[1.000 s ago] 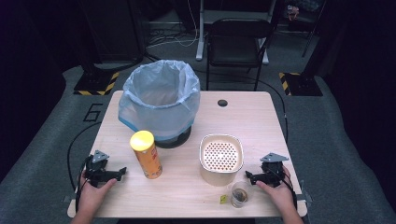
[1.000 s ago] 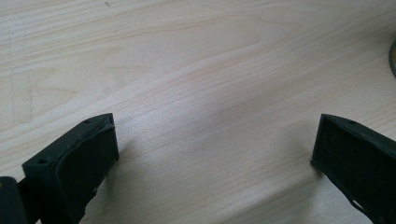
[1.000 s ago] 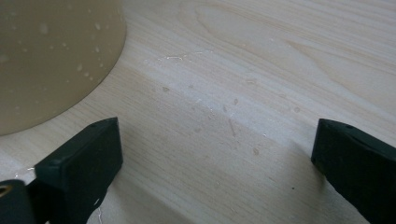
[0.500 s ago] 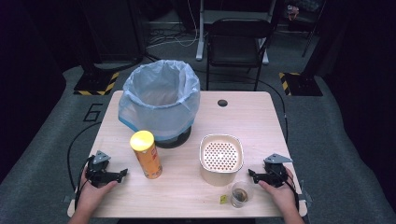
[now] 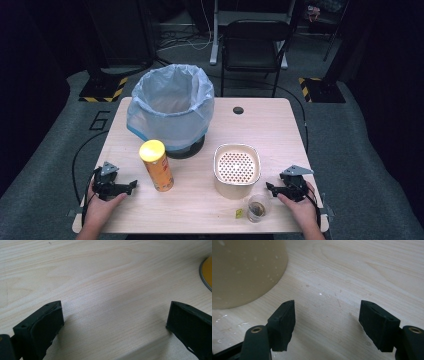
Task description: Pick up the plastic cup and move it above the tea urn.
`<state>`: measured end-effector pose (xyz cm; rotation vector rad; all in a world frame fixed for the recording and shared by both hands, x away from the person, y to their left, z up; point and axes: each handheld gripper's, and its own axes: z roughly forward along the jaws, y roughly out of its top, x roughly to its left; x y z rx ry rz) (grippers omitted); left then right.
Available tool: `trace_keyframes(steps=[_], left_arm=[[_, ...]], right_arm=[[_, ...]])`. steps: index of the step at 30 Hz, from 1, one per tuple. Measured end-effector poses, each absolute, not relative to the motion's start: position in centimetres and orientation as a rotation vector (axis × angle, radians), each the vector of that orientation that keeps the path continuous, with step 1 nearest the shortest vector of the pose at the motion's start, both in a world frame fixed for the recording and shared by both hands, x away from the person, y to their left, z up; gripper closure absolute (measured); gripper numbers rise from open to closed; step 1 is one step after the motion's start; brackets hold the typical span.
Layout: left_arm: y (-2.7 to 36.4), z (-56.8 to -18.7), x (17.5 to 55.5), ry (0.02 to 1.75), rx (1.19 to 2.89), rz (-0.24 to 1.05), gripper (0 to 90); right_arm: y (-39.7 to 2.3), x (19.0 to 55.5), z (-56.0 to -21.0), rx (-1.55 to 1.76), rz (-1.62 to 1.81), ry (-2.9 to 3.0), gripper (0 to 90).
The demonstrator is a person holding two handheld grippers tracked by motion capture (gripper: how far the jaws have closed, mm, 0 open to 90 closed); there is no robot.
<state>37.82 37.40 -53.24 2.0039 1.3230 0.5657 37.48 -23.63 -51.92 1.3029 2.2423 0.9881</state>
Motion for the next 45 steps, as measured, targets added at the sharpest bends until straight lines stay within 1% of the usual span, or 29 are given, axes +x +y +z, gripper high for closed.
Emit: trace_keyframes(steps=[5,16,19,21,23,24,27,29,34,45], left_arm=[[37.3,-53.3,37.8,1.329,2.000,0.568,0.6],[37.3,-53.2,37.8,1.336,2.000,0.570,0.6],[37.3,-53.1,37.8,1.343,2.014,0.549,0.6],[37.2,-53.2,37.8,1.343,1.996,0.565,0.6],[37.2,-53.2,37.8,1.345,1.995,0.563,0.6],[37.2,-53.2,37.8,1.345,1.995,0.563,0.6],[37.2,-53.2,37.8,1.344,1.996,0.564,0.6],[37.2,-53.2,37.8,1.342,2.000,0.569,0.6],[37.2,-53.2,37.8,1.343,1.999,0.568,0.6],[37.2,-53.2,37.8,1.345,1.996,0.563,0.6]], right_arm=[[-23.7,36.7,-50.8,1.287,1.005,2.230,29.7],[-23.9,33.8,-46.1,1.215,1.137,2.196,31.3],[-24.0,33.2,-45.6,1.198,1.158,2.215,31.2],[-23.8,32.2,-44.8,1.153,1.197,2.239,29.5],[-23.8,32.0,-44.6,1.136,1.202,2.249,29.2],[-23.5,31.4,-44.1,1.114,1.227,2.258,27.3],[-23.1,31.0,-43.8,1.089,1.260,2.265,27.0],[-22.2,30.1,-43.5,1.035,1.285,2.292,23.5],[-20.4,28.8,-43.5,0.996,1.299,2.319,19.4],[-18.5,27.8,-45.1,0.988,1.278,2.354,19.0]])
